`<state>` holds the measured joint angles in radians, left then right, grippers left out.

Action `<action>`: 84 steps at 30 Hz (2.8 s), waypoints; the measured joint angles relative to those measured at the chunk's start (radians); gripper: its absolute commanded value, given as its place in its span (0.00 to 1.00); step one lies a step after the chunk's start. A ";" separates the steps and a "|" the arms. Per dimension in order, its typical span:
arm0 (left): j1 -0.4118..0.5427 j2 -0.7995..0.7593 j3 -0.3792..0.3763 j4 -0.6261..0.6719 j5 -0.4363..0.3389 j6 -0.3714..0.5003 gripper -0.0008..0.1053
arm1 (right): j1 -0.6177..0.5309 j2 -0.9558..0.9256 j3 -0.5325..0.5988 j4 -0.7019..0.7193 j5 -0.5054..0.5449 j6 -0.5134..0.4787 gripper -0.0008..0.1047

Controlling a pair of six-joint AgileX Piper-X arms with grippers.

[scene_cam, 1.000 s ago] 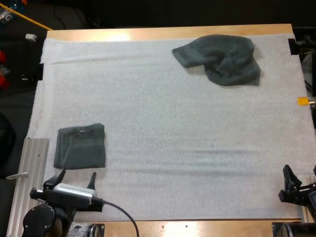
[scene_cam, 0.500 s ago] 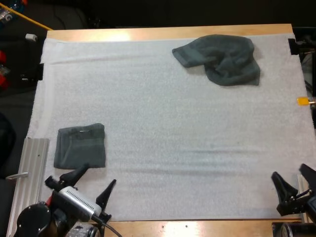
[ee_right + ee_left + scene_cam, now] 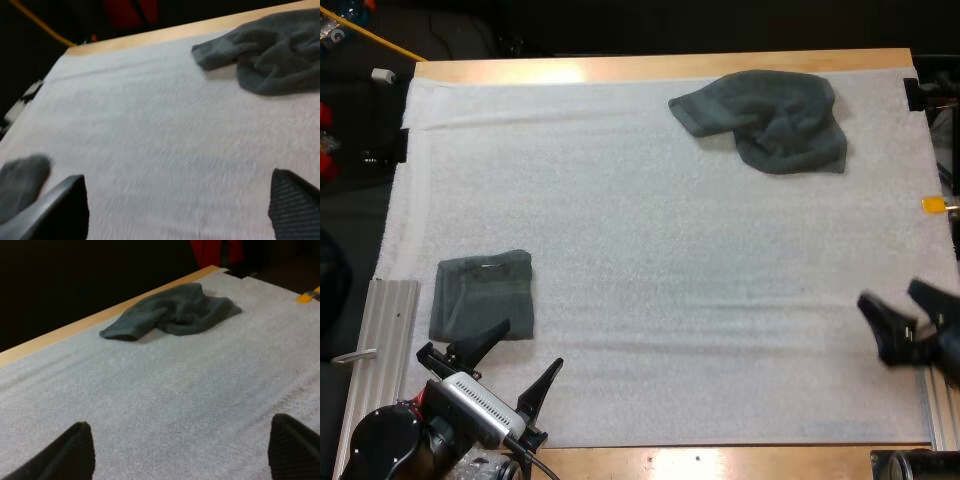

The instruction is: Pick towel from pile, fold and stack

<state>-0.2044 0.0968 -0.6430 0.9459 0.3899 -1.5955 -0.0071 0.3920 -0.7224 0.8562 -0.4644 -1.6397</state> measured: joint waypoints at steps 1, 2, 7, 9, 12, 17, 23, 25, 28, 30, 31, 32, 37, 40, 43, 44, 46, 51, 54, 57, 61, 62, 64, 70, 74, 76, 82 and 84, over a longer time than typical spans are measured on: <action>0.000 0.000 0.000 -0.002 0.000 0.000 0.66 | 0.000 0.045 0.000 -0.030 0.014 0.016 0.69; 0.000 0.000 0.000 -0.003 0.000 0.000 0.66 | 0.000 0.085 0.000 -0.062 0.029 0.030 0.69; 0.000 0.000 0.000 -0.006 0.000 0.000 0.66 | 0.000 0.281 -0.025 -0.189 0.109 0.122 0.69; 0.000 0.000 0.000 -0.006 0.000 0.000 0.66 | 0.000 0.352 -0.047 -0.214 0.137 0.166 0.69; 0.000 0.000 0.000 -0.006 0.000 0.000 0.66 | 0.000 0.505 -0.094 -0.244 0.166 0.255 0.69; 0.000 0.000 0.000 -0.006 0.000 0.000 0.66 | 0.000 0.718 -0.160 -0.302 0.174 0.401 0.69; 0.000 0.000 0.000 -0.006 0.000 0.000 0.66 | 0.000 0.928 -0.235 -0.358 0.177 0.531 0.64; 0.000 0.000 0.000 0.002 0.000 0.000 0.66 | 0.000 0.984 -0.257 -0.380 0.177 0.559 0.64; 0.000 0.000 0.000 0.023 0.000 0.000 0.66 | 0.000 1.064 -0.286 -0.417 0.197 0.593 0.64; 0.000 0.000 0.000 0.034 0.000 0.000 0.66 | 0.000 1.112 -0.302 -0.436 0.223 0.608 0.64; 0.000 0.000 0.000 0.039 0.000 0.000 0.66 | 0.000 1.133 -0.306 -0.446 0.230 0.615 0.64; 0.000 0.000 0.000 0.041 0.000 0.000 0.66 | 0.000 1.151 -0.310 -0.457 0.236 0.617 0.64; 0.000 0.000 0.000 0.041 0.000 0.000 0.66 | 0.000 1.250 -0.314 -0.531 0.247 0.631 0.64; 0.000 0.000 0.000 0.041 0.000 0.000 0.66 | 0.000 1.318 -0.314 -0.566 0.247 0.631 0.64; 0.000 0.000 0.000 0.041 0.000 0.000 0.66 | 0.000 1.379 -0.314 -0.609 0.247 0.633 0.63; 0.000 0.000 0.000 0.042 0.000 0.000 0.66 | 0.000 1.398 -0.314 -0.624 0.247 0.638 0.63; 0.000 0.000 0.000 0.047 0.000 0.000 0.66 | 0.000 1.429 -0.314 -0.667 0.247 0.658 0.63; 0.000 0.000 0.000 0.046 0.000 0.000 0.66 | 0.000 1.487 -0.315 -0.766 0.243 0.701 0.63; 0.000 0.000 0.000 0.046 0.000 -0.012 0.66 | 0.000 1.504 -0.320 -0.806 0.244 0.722 0.63; 0.000 0.000 0.000 0.046 0.000 -0.014 0.66 | 0.000 1.518 -0.320 -0.847 0.244 0.745 0.63; 0.000 0.000 0.000 0.046 0.000 -0.023 0.66 | 0.000 1.540 -0.320 -0.914 0.242 0.764 0.63; 0.000 0.000 0.000 0.046 0.000 -0.025 0.66 | 0.000 1.544 -0.320 -0.925 0.243 0.768 0.63; 0.000 0.000 0.000 0.046 0.000 -0.025 0.66 | 0.000 1.551 -0.322 -0.945 0.245 0.788 0.63; 0.000 0.000 0.000 0.046 0.000 -0.029 0.66 | 0.000 1.577 -0.332 -0.972 0.247 0.801 0.47; 0.000 0.000 0.000 0.046 0.000 -0.029 0.66 | 0.000 1.584 -0.332 -0.971 0.253 0.802 0.33; 0.000 0.000 0.000 0.046 0.000 -0.029 0.66 | 0.000 1.586 -0.332 -0.967 0.253 0.802 0.26; 0.000 0.000 0.000 0.046 0.000 -0.029 0.66 | 0.000 1.592 -0.332 -0.959 0.221 0.798 0.01; 0.000 0.000 0.000 0.046 0.000 -0.029 0.66 | 0.000 1.589 -0.332 -0.940 0.205 0.782 0.01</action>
<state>-0.2044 0.0968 -0.6430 0.9924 0.3899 -1.6247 -0.0071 1.9805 -1.0545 -0.0833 -0.2593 -0.8577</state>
